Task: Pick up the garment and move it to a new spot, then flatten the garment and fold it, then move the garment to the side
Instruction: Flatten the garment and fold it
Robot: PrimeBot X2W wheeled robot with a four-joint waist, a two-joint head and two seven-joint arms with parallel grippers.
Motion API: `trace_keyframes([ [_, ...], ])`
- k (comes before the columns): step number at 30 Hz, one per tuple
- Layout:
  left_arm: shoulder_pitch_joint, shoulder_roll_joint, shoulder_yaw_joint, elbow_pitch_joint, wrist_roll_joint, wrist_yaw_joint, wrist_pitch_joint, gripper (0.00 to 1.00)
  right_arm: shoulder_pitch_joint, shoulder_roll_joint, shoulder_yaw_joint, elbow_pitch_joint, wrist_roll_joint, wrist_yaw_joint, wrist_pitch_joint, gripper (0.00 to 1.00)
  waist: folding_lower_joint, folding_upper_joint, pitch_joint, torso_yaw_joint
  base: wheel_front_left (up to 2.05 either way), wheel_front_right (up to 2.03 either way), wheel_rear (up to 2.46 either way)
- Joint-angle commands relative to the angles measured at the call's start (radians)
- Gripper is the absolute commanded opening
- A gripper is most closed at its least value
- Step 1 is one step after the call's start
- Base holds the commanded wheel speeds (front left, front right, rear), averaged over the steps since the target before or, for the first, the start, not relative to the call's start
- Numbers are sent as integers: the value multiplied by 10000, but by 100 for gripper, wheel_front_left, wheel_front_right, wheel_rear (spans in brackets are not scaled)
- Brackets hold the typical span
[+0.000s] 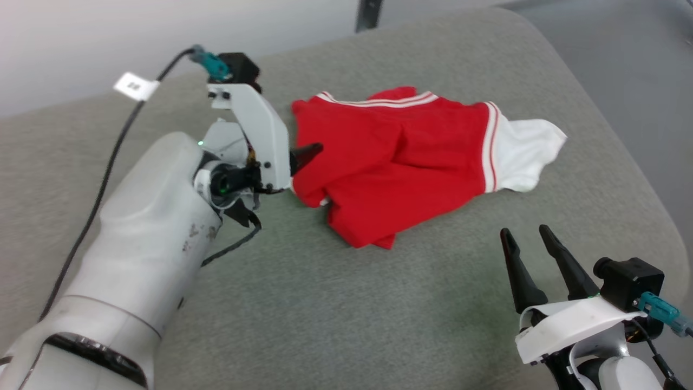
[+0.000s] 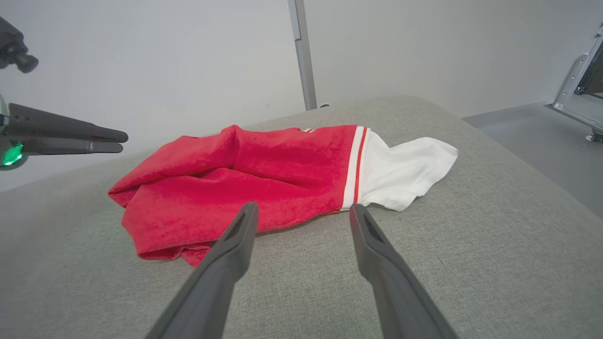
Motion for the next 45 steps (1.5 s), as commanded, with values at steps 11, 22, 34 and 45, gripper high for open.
trace_keyframes([
  [11,-421,-316,-390,1221,-313,3,-553,38,-350,134,315,288,367,-10,-336,100,0,0,904,-1110,0,0,0],
  [22,-645,-1382,-1660,-1327,-1369,3,-1200,0,-485,135,502,368,696,-10,-442,100,0,0,981,-855,0,0,0],
  [34,-109,-1991,-4231,-991,-1809,2,-2971,0,-885,129,1280,770,1326,-10,-827,100,0,0,1544,-1384,0,0,0],
  [45,-676,-2012,-5243,-1062,-3154,2,-2585,100,-835,144,872,1158,1218,-7,-1073,100,0,0,1371,-998,0,0,0],
])
